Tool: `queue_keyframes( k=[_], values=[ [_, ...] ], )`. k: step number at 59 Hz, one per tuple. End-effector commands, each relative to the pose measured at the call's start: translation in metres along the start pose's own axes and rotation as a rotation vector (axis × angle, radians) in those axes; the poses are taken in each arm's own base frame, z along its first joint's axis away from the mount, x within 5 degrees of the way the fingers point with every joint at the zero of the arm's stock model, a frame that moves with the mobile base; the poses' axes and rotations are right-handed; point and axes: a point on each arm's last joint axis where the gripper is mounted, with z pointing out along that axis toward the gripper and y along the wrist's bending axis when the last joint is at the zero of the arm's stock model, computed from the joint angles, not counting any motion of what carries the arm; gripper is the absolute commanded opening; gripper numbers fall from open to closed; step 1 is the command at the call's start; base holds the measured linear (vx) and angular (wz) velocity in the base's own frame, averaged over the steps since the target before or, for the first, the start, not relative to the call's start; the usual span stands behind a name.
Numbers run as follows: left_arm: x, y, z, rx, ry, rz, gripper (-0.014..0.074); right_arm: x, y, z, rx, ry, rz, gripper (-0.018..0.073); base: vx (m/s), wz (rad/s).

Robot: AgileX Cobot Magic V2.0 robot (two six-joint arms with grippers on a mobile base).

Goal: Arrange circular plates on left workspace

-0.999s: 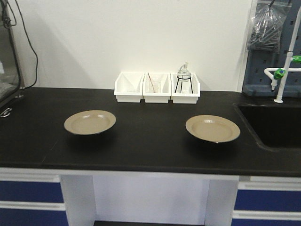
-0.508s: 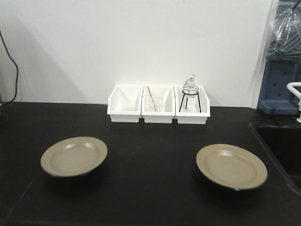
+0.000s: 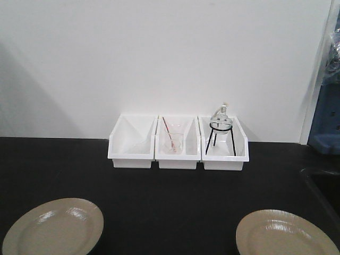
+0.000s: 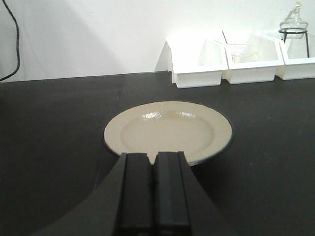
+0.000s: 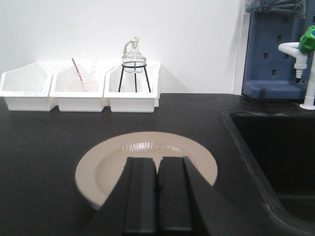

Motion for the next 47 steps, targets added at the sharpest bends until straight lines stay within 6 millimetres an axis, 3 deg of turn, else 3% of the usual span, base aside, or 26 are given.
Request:
queue_keyframes(
  k=[1, 47],
  values=[
    [-0.0043, 0.0008, -0.0006, -0.011, -0.086, -0.016, 0.0002, -0.0059, 0.0001, -0.0012, 0.002, -0.088, -0.016, -0.0001, 0.31, -0.02],
    [-0.0043, 0.0008, -0.0006, -0.011, -0.086, -0.016, 0.0002, -0.006, 0.0001, -0.0012, 0.002, -0.089, -0.016, -0.0001, 0.1, -0.04]
  ],
)
